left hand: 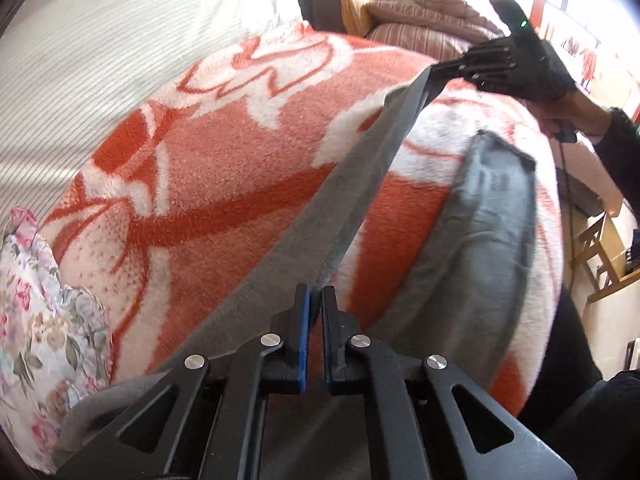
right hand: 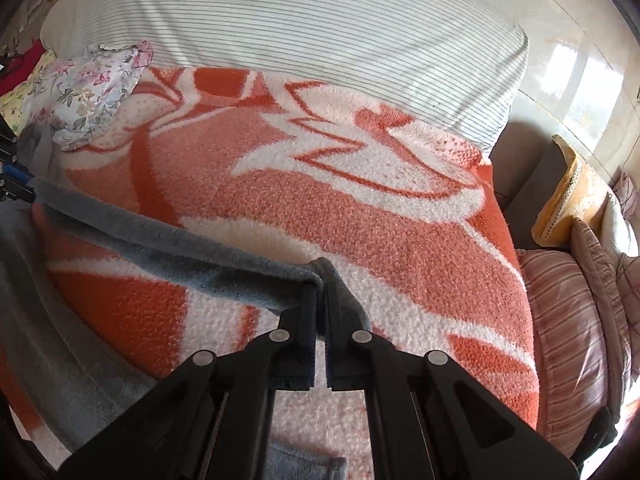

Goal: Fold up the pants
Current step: 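Lift both cuffs and carry them over the legs toward the waistband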

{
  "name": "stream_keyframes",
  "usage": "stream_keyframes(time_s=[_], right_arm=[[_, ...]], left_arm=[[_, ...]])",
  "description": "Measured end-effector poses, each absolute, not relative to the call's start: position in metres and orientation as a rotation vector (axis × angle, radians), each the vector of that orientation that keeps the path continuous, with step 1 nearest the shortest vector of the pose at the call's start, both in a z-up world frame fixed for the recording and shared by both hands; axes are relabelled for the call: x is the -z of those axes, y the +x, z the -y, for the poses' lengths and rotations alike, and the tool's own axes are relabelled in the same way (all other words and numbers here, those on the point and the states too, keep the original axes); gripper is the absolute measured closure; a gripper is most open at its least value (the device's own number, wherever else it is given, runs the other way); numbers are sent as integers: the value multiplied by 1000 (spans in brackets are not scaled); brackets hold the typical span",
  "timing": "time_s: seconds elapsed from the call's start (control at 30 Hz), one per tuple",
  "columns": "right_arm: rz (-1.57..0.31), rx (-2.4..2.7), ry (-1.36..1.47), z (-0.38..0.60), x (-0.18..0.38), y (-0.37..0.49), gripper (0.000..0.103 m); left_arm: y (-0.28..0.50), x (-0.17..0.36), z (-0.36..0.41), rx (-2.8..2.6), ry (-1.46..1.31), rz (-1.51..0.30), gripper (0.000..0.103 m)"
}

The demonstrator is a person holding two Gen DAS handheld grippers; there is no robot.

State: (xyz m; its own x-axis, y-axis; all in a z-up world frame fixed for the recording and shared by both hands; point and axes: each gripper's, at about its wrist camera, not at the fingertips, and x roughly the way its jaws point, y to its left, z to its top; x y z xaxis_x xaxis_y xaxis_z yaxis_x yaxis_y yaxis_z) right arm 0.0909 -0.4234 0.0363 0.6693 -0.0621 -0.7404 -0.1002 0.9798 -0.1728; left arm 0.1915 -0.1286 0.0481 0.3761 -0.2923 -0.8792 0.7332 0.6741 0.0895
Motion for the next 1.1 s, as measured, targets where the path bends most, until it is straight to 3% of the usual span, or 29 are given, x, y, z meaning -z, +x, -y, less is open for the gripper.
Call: stream_keyframes(time_s=[0.23,0.33,0.4,0.47,0.5,0.7,0.73,0.77,0.8,0.93,1.1], right_arm=[[-834,-18,-210,414,-32,37,99],[-846,-28,-220,407,-28,17,99],[-862,-34,-208,406,-26,10,99],[-866,-37,-192,406,-25,6,99],[-866,-37,-177,406,-25,4,99],[-849,-38,-107,410,-28,4,99],[-846,-40,-98,412,-29,4,99],[-843,-42,-90,413,-30,4,99],[-841,-44,-84,414,-31,4,99],[-828,-36,-95,413,-35,5,99],[-808,10,-103,424,-42,3,99]], left_arm=[[133,-58,133,742,471,-935,100],[127,-46,141,701,559,-900,93],[131,-39,144,676,631,-872,82],[140,-29,146,675,693,-864,35],[144,-24,147,685,711,-863,33],[175,27,160,657,878,-929,36],[182,35,161,639,891,-950,49],[191,44,161,619,891,-987,80],[198,50,160,604,882,-1028,95],[204,35,151,579,786,-1023,99],[168,-33,135,608,619,-933,100]])
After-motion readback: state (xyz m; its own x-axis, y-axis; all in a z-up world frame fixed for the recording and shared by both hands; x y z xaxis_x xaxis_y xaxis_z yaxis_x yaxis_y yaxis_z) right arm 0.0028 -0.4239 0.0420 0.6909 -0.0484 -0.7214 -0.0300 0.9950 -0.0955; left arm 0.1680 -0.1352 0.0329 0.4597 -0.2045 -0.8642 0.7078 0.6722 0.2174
